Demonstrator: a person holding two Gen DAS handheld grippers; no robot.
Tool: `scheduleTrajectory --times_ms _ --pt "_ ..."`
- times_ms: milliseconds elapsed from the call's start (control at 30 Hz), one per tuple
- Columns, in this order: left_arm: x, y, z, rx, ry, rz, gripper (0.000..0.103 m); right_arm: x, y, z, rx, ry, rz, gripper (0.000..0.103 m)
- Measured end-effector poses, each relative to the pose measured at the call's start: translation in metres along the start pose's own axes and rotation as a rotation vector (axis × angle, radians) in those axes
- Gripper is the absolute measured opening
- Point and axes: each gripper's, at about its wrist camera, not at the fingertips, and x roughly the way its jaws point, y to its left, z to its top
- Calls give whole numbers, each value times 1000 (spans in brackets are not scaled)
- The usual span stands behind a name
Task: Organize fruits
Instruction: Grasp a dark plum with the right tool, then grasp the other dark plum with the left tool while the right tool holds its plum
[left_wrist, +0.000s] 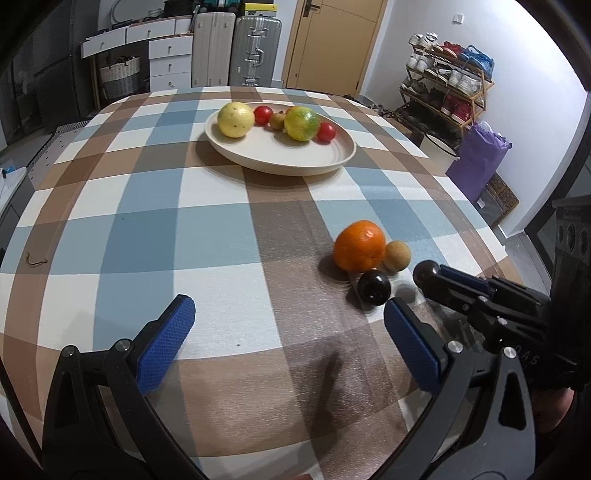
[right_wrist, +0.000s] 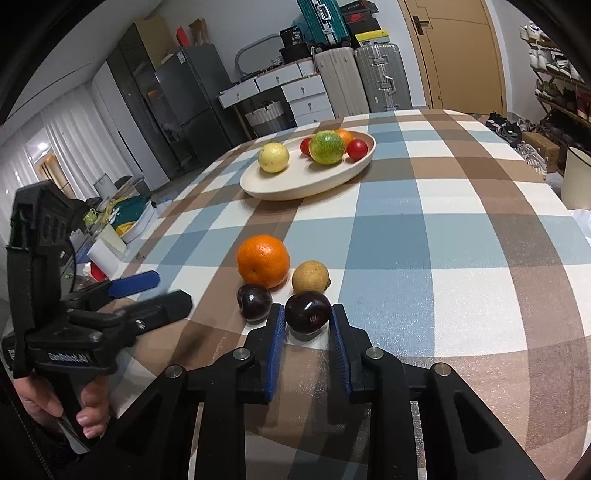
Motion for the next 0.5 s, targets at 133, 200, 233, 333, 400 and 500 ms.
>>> scheduleTrajectory --times_ms 133,200,233,333,400,500 --pt "4 -9 0 16 10 -13 102 -5 -3 1 6 -13 6 25" --pt "8 -14 0 22 19 -20 102 -7 -7 0 23 -17 15 25" --pt "11 -16 0 23 23 -22 102 -8 -10 0 32 -20 20 25" --pt "16 -21 1 30 32 -25 102 -11 -15 0 48 -32 21 25" --pt "20 -25 2 37 38 -20 102 -14 -17 0 52 -41 21 25" --pt "24 -32 5 54 39 -11 102 -17 -22 0 68 -51 34 25"
